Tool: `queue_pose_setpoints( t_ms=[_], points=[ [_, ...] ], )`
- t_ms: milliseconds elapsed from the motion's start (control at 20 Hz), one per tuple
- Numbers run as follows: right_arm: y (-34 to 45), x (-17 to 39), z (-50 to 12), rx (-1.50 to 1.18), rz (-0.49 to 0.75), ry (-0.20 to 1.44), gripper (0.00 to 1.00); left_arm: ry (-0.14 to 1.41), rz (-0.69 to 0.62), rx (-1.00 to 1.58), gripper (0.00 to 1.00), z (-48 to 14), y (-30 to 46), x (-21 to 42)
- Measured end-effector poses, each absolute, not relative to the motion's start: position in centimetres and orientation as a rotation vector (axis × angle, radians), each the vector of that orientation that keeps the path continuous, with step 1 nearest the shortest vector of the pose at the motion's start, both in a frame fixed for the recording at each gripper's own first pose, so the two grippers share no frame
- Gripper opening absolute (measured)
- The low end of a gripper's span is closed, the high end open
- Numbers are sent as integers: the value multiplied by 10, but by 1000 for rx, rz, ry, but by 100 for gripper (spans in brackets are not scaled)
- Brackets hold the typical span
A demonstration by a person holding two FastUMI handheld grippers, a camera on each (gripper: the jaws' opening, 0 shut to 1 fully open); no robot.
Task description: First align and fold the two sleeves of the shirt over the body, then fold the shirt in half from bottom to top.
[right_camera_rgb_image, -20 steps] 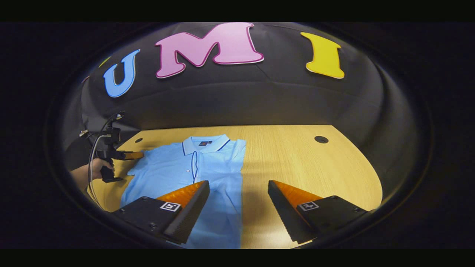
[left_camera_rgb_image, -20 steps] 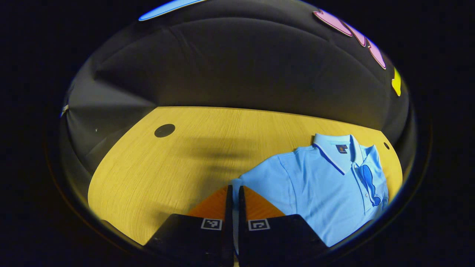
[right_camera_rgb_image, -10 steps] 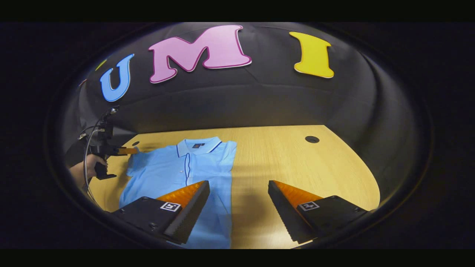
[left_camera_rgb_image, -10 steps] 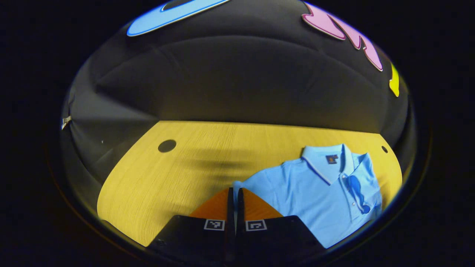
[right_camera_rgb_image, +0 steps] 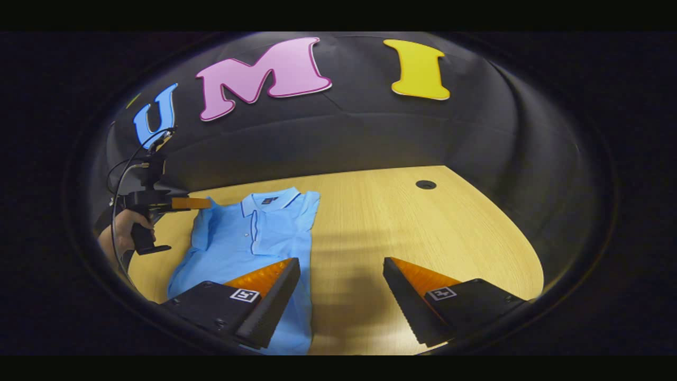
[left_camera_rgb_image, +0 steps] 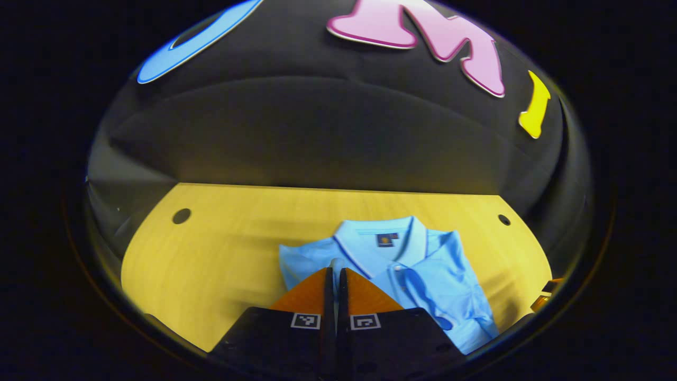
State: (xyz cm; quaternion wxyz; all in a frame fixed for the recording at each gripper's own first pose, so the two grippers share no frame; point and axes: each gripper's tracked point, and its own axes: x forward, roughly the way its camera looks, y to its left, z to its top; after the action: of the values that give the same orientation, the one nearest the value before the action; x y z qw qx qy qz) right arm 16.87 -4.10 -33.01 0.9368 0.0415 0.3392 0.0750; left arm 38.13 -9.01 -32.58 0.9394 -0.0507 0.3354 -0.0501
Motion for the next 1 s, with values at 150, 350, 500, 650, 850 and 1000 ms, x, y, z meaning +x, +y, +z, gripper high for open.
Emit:
queue_pose_setpoints(
  t_ms=[150, 350, 500, 650, 850, 1000],
  points=[
    [-49, 157, -329, 86, 131, 690, 98, 708, -216, -183, 7, -332, -140, 374],
    [-49, 136, -329, 98, 121, 702, 99, 683, -320, -222, 55, -317, -173, 354],
    [-40, 113, -330, 87, 120, 707, 99, 672, -295, -89, 88, -317, -157, 327],
    [-21, 83, -330, 107, 148, 737, 98, 622, -267, -24, 97, -294, -139, 280],
    [-8, 32, -331, 96, 166, 790, 99, 582, -230, -3, 98, -264, -113, 196],
    [-2, -10, -334, 92, 171, 837, 99, 600, -210, 8, 98, -259, -89, 130]
  ],
)
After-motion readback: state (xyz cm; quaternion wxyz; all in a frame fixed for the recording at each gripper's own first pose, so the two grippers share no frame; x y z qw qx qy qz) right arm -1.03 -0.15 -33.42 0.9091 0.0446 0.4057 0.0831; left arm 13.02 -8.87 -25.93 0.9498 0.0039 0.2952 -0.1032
